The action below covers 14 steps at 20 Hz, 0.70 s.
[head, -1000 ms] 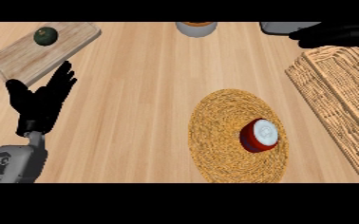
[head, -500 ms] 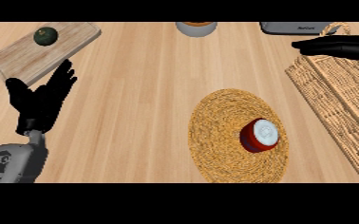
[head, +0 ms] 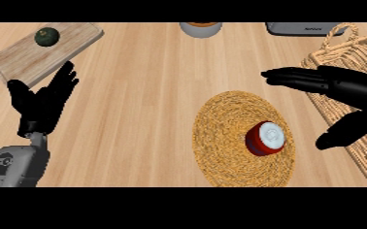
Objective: Pick the can from the placemat and place it in the basket
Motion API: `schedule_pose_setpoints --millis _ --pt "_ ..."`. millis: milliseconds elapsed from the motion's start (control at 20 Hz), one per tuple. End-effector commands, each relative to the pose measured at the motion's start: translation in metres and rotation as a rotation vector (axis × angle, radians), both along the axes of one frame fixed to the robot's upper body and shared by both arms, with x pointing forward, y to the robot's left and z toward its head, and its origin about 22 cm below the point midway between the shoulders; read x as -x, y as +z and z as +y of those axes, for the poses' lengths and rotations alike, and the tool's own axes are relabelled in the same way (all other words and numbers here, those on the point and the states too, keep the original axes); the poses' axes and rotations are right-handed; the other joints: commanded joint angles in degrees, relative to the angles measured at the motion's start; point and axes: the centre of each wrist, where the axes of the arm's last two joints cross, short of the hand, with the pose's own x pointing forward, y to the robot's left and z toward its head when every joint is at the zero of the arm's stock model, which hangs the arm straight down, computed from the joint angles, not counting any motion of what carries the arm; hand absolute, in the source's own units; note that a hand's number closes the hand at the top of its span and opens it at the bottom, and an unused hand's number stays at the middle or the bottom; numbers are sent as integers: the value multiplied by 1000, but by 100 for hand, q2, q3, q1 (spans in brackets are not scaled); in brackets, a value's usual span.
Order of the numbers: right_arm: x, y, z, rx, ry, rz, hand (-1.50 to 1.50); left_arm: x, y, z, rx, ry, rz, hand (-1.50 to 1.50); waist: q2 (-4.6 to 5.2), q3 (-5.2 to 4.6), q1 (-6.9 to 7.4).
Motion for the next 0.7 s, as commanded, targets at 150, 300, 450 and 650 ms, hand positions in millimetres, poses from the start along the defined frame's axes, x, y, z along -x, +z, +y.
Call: schedule_pose_setpoints --millis 150,300,450,650 --pt "-19 -55 25 -84 77 111 -150 -4 15 -9 -10 -15 -3 0 -10 -2 34" --pt "0 -84 30 5 89 74 -150 6 4 -1 -4 3 -4 0 -19 -4 -7" --pt "-1 -75 27 53 85 81 -150 14 -8 -9 9 -9 18 0 -26 -6 -29" --pt "-5 -101 35 113 101 55 -150 9 -10 7 -19 -13 12 0 -16 -6 -27"
